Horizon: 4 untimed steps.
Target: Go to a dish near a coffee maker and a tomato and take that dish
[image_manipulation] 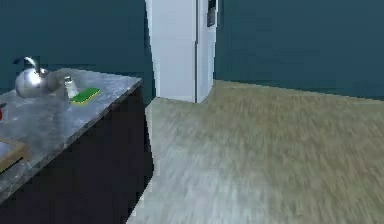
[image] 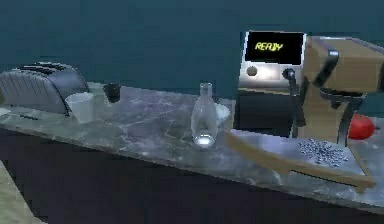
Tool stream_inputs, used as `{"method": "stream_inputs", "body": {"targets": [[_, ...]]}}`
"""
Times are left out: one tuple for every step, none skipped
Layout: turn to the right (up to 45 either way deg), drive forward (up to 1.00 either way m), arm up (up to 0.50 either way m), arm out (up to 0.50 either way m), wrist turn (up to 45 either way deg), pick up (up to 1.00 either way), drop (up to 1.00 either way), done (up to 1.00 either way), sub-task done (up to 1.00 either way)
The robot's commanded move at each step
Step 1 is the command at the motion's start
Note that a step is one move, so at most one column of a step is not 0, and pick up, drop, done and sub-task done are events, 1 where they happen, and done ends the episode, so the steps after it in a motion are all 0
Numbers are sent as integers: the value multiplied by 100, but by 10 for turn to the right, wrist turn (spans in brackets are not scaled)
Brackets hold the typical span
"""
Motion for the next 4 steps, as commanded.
{"method": "stream_inputs", "body": {"targets": [[-450, 0, 0, 0, 0, 0, 0, 0, 0], [-330, 0, 0, 0, 0, 0, 0, 0, 0], [0, 0, 50, 0, 0, 0, 0, 0, 0], [0, 0, 38, 0, 0, 0, 0, 0, 0]]}}
